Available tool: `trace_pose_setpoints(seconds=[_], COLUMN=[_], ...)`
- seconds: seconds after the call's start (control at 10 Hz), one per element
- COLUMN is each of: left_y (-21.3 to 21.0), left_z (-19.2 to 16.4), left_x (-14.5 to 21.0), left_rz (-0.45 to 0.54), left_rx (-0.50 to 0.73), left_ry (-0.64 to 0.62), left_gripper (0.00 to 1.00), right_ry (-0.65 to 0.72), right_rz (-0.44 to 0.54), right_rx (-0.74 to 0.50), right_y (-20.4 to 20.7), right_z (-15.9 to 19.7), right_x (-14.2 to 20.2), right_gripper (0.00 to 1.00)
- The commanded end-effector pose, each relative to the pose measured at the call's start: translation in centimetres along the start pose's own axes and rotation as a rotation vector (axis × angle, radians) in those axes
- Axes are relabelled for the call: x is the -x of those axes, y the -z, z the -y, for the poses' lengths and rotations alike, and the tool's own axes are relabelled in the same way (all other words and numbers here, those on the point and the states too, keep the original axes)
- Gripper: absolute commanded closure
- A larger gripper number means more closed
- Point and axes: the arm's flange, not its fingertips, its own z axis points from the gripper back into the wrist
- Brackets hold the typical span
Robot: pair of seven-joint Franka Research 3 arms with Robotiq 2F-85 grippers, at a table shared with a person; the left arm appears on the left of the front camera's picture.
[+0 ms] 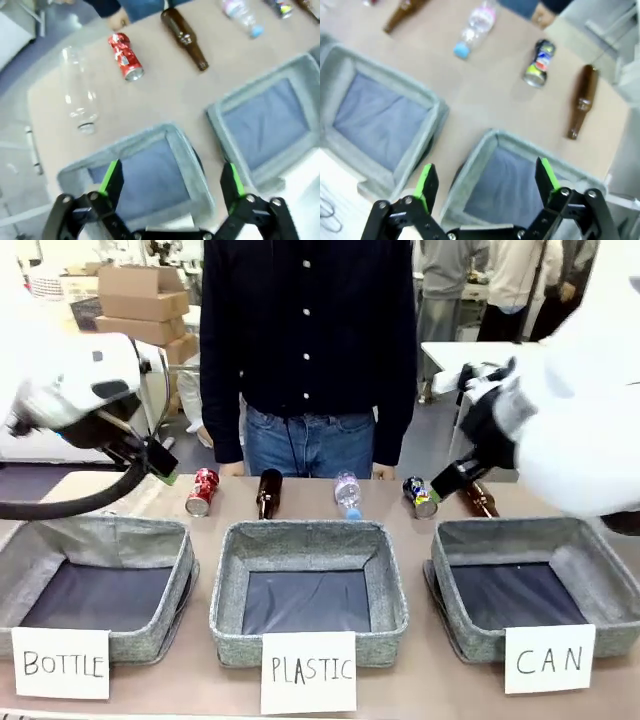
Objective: Sort the can waste into the basket.
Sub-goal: Pick up the can waste from the table and place it in the right Fabric basket.
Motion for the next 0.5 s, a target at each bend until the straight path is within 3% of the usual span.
trace_pose_setpoints(seconds=[0.0,0.1,0.2,0.3,0.4], left_y=[-3.2,-1.4,-4.2,-4.2,-6.7], left_z=[2.1,2.3,1.3,1.3,2.3], left_x=[7.7,8.6,1.4,1.4,2.6], left_rz=[0.011,0.024,0.011,0.011,0.015], left_rx=[0.056,-0.055,0.012,0.012,-0.003], left_ry=[0.174,0.221,0.064,0.064,0.14], left_gripper=[0.0,0.0,0.0,0.0,0.0], right_ry=[-0.031,0.028,-0.016,-0.014,0.046], right_rz=[0.014,0.011,0.008,0.02,-0.041], right_rx=[0.057,0.262,0.019,0.094,-0.114], right_y=[-3.3,-1.9,-3.8,-6.1,-3.8], right_z=[-2.3,-2.6,-0.8,-1.4,-0.9], right_x=[7.8,8.6,1.0,1.6,0.5], right_gripper=[0.0,0.0,0.0,0.0,0.0])
